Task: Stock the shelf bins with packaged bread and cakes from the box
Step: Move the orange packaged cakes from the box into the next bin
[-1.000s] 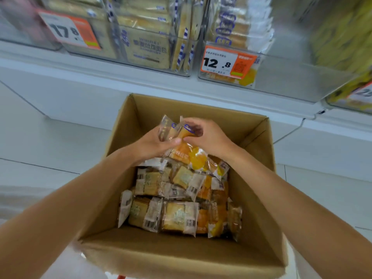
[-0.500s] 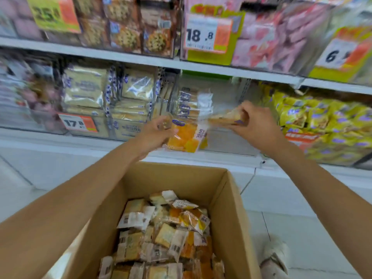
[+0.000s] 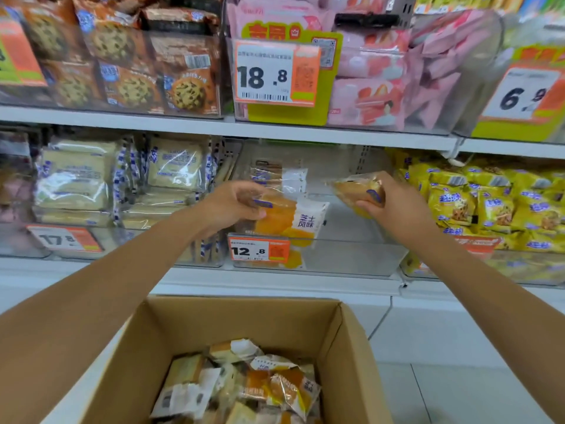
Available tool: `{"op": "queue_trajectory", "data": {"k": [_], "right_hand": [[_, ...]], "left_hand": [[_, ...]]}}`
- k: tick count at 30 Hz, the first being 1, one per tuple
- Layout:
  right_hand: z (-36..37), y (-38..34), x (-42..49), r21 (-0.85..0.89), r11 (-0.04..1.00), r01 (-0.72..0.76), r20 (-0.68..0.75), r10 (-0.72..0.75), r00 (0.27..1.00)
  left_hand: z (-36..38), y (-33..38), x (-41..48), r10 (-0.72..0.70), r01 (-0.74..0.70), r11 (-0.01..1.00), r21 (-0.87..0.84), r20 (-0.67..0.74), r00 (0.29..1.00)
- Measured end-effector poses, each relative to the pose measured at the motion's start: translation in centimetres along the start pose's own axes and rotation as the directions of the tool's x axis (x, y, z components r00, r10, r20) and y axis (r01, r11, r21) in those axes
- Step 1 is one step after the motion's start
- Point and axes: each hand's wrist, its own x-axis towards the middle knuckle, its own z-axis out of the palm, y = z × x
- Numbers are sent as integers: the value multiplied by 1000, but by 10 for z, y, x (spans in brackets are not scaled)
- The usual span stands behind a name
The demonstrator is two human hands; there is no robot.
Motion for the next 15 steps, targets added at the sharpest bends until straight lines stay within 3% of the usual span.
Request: {"op": "queue_trajectory", "data": {"k": [2, 3, 5, 7, 8, 10, 13, 15], "right_hand": [[4, 1, 2, 7, 1000, 9, 18, -9, 1000], [5, 2, 3, 10, 1000, 11, 25, -11, 1000], [8, 2, 4, 13, 1000, 7, 42, -8, 999], [10, 2, 5, 17, 1000, -5, 53, 4, 999], [11, 2, 5, 20, 1000, -15, 55, 14, 998], [13, 3, 5, 22, 999, -32, 61, 30, 998], [16, 6, 3, 28, 999, -27, 79, 25, 997], [17, 8, 2, 12, 1000, -20, 89, 18, 996]], "left_hand": [[-9, 2, 2, 55, -60, 946, 318, 25, 998], [-14, 6, 4, 51, -68, 873, 482, 47, 998], [-16, 18, 3, 4, -65, 657, 751, 83, 997], [-3, 31, 1, 76, -124, 375, 919, 103, 992], [8, 34, -1, 142, -175, 304, 936, 137, 980], [40, 28, -4, 154, -245, 322, 915, 205, 967], [67, 3, -4, 170, -289, 207, 935, 256, 952], [51, -5, 3, 153, -287, 272, 919, 253, 955]]}}
